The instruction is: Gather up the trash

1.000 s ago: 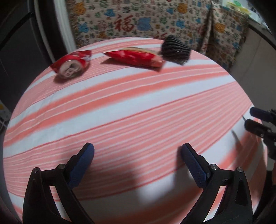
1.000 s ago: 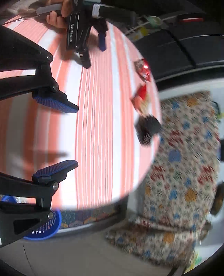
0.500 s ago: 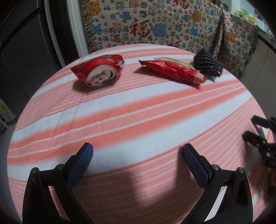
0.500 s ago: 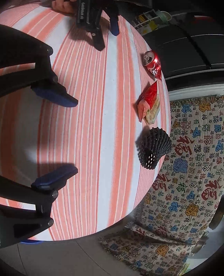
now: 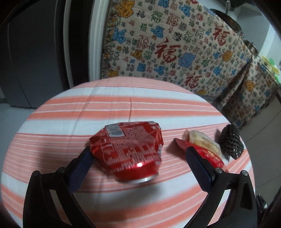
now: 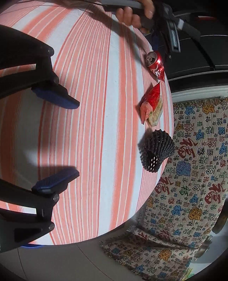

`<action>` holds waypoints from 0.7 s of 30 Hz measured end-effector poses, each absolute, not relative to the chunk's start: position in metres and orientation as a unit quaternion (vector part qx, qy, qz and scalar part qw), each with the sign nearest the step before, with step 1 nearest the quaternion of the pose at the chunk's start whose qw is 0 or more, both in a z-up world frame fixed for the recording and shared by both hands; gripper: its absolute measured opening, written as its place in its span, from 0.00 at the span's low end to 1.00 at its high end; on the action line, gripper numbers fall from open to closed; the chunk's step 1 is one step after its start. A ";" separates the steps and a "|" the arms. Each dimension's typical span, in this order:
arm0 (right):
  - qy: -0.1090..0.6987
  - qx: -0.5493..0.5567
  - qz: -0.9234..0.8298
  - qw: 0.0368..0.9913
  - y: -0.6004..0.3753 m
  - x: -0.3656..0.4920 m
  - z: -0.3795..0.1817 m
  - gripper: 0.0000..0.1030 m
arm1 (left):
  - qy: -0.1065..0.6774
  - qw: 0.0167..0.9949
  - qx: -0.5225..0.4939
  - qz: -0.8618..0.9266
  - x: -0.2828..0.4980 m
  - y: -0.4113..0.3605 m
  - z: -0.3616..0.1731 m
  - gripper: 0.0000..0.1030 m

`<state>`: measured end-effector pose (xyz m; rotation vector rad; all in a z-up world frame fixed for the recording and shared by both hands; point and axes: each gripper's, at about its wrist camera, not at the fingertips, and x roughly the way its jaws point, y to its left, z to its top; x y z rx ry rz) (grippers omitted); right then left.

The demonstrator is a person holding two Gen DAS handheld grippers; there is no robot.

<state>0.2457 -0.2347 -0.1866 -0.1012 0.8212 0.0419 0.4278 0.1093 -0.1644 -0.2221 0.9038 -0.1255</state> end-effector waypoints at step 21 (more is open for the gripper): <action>0.389 -0.039 0.031 0.920 -0.246 0.268 -0.176 0.70 | 0.436 0.888 -0.095 -0.108 0.265 0.096 -0.169 0.64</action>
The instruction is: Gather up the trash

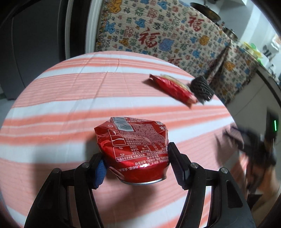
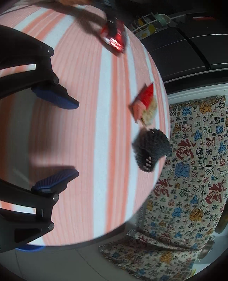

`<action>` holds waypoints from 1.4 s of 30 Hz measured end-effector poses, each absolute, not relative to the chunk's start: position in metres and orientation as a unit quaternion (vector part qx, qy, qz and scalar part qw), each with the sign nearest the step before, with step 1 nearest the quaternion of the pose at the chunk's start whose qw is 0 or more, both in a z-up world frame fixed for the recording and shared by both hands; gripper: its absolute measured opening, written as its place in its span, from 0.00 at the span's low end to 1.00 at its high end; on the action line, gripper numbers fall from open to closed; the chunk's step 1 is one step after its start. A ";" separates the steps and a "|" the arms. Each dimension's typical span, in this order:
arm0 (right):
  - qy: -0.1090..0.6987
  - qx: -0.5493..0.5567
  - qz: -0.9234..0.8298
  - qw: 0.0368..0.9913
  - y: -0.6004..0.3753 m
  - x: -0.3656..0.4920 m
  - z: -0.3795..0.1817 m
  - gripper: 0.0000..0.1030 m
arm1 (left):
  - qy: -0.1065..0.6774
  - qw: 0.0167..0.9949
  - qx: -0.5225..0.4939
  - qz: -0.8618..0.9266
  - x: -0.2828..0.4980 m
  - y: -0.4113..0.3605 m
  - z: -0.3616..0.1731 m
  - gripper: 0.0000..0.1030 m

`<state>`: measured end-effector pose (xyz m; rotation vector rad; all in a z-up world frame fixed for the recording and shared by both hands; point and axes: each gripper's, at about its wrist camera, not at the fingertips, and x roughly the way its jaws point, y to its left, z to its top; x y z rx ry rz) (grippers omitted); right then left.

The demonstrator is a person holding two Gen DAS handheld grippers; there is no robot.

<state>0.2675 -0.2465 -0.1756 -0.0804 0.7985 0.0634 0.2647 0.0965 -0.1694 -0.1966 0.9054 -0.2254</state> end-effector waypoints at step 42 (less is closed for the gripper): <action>0.406 -0.017 0.081 0.910 -0.206 0.178 -0.191 0.71 | 0.416 0.896 -0.101 -0.116 0.169 0.091 -0.187 0.75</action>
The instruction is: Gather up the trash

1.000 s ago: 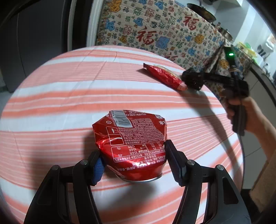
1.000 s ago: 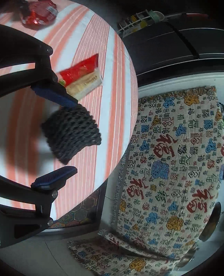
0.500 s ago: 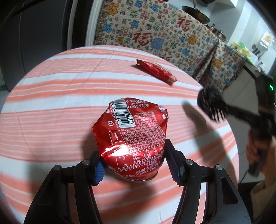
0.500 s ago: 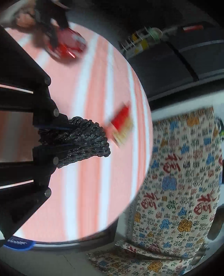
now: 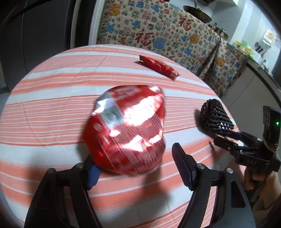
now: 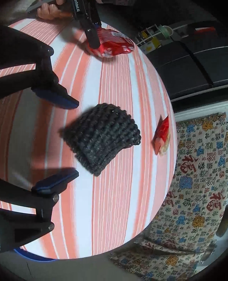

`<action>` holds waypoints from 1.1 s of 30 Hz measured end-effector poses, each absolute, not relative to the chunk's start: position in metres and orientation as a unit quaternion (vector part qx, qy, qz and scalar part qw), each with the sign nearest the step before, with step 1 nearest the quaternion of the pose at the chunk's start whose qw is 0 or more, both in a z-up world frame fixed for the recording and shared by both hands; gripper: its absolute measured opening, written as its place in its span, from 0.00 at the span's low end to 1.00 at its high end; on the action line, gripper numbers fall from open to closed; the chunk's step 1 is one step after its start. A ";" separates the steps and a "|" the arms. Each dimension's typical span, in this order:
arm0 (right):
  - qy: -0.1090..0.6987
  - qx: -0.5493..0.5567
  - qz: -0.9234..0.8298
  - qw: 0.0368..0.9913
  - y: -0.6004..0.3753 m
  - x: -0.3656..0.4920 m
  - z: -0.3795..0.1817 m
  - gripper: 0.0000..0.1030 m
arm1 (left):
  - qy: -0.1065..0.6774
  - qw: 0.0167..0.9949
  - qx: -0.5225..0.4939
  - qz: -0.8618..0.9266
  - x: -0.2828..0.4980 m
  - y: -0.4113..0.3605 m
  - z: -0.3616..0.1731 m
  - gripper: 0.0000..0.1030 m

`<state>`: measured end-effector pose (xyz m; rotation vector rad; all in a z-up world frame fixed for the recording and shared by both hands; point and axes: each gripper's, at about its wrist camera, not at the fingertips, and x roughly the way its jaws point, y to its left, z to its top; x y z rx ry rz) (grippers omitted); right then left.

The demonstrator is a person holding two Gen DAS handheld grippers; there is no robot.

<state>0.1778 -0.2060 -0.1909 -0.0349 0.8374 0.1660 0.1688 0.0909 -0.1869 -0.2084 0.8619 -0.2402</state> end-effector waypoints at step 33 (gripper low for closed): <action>0.403 -0.022 0.122 0.907 -0.207 0.181 -0.136 0.11 | 0.410 0.900 -0.104 -0.107 0.183 0.088 -0.155 0.61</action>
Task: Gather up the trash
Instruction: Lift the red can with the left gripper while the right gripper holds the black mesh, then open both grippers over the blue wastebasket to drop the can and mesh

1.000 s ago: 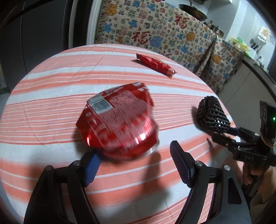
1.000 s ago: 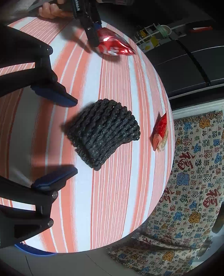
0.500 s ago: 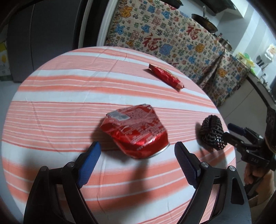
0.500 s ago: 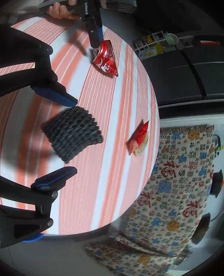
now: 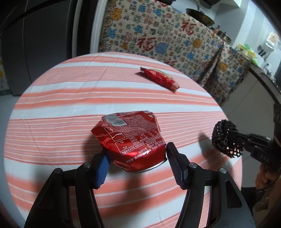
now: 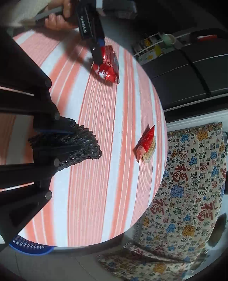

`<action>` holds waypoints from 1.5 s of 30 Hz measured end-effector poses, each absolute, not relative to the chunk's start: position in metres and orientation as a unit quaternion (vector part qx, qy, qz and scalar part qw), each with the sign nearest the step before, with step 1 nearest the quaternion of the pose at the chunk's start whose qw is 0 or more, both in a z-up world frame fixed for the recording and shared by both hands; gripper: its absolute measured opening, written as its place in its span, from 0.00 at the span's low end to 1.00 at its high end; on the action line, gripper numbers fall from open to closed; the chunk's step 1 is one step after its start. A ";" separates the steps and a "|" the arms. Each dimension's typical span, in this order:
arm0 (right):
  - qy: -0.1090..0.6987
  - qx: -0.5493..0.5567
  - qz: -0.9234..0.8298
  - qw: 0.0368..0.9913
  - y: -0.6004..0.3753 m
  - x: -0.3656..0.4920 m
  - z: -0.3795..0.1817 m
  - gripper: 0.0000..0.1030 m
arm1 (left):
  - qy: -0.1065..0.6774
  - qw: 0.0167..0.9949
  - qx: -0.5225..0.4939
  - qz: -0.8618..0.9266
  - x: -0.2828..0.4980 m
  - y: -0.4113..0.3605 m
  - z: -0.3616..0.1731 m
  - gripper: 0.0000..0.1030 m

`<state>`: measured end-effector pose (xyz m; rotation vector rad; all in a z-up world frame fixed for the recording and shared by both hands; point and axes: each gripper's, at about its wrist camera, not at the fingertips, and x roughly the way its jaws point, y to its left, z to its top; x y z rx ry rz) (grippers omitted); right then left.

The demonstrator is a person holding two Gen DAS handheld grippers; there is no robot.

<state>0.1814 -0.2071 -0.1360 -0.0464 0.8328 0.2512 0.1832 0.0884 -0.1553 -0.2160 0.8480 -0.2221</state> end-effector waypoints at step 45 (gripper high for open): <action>0.389 0.255 -0.177 0.867 -0.616 0.098 -0.184 0.12 | 0.462 0.792 0.069 -0.394 0.233 -0.399 -0.182 0.61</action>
